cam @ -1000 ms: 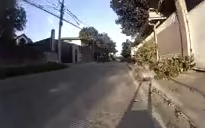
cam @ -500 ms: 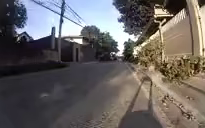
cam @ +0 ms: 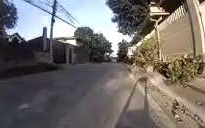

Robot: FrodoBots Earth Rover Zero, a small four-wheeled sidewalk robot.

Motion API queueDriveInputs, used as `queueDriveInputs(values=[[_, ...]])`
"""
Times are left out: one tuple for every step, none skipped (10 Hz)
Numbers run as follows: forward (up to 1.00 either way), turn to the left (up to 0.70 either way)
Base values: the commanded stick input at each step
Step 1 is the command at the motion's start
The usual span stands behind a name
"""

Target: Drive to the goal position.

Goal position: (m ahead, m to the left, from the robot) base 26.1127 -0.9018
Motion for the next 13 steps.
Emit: queueDriveInputs(values=[[0.87,-0.35],[0.87,-0.35],[0.87,-0.35],[0.87,-0.35],[0.87,-0.35],[0.87,-0.35],[0.87,-0.15],[0.87,0.00],[0.87,0.00],[0.87,0.00],[0.87,0.00],[0.87,0.00],[0.87,0.00]])
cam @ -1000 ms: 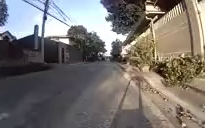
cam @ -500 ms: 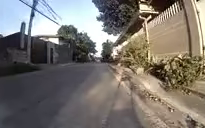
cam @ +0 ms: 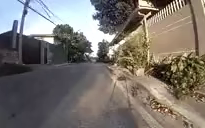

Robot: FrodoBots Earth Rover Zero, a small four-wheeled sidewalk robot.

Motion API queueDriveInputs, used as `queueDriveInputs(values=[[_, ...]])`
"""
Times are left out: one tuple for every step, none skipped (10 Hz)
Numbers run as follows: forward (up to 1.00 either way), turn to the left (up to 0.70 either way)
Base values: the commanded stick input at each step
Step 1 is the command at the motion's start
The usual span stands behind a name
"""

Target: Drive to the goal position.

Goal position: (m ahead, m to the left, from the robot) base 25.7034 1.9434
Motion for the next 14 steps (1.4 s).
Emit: queueDriveInputs(values=[[0.87,0.00],[0.87,0.00],[0.87,0.00],[0.87,0.00],[0.87,0.00],[0.87,0.00],[0.86,0.00],[0.86,0.00],[0.86,0.00],[0.86,0.00],[0.86,0.00],[0.86,0.11],[0.86,0.32],[0.86,0.34]])
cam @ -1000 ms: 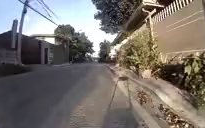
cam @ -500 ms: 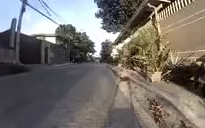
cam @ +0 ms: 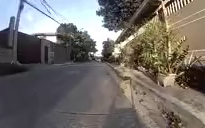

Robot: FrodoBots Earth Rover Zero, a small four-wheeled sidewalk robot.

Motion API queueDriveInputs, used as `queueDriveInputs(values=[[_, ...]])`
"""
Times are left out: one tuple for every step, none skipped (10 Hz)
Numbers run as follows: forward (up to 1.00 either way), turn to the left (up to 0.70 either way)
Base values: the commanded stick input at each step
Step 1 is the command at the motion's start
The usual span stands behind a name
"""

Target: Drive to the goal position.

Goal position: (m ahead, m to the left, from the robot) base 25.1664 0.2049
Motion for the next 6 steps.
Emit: queueDriveInputs(values=[[0.86,0.23],[0.86,0.03],[0.86,0.00],[0.86,0.00],[0.86,0.00],[0.86,0.00]])
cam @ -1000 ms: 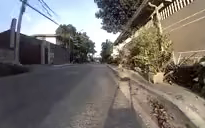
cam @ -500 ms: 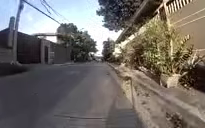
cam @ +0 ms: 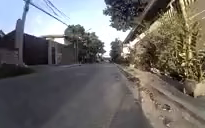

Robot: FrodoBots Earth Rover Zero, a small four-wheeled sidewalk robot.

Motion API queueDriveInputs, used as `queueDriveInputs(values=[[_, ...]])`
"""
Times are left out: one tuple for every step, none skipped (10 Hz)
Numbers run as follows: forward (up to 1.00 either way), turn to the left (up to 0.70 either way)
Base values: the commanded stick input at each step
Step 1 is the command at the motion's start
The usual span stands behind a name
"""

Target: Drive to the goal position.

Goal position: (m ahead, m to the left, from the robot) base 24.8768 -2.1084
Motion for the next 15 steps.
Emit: queueDriveInputs(values=[[0.86,0.00],[0.86,0.00],[0.86,0.00],[0.86,0.00],[0.86,0.00],[0.86,0.00],[0.86,0.00],[0.86,0.00],[0.86,0.00],[0.86,0.00],[0.86,0.00],[0.86,0.00],[0.86,0.00],[0.86,0.00],[0.86,0.00]])
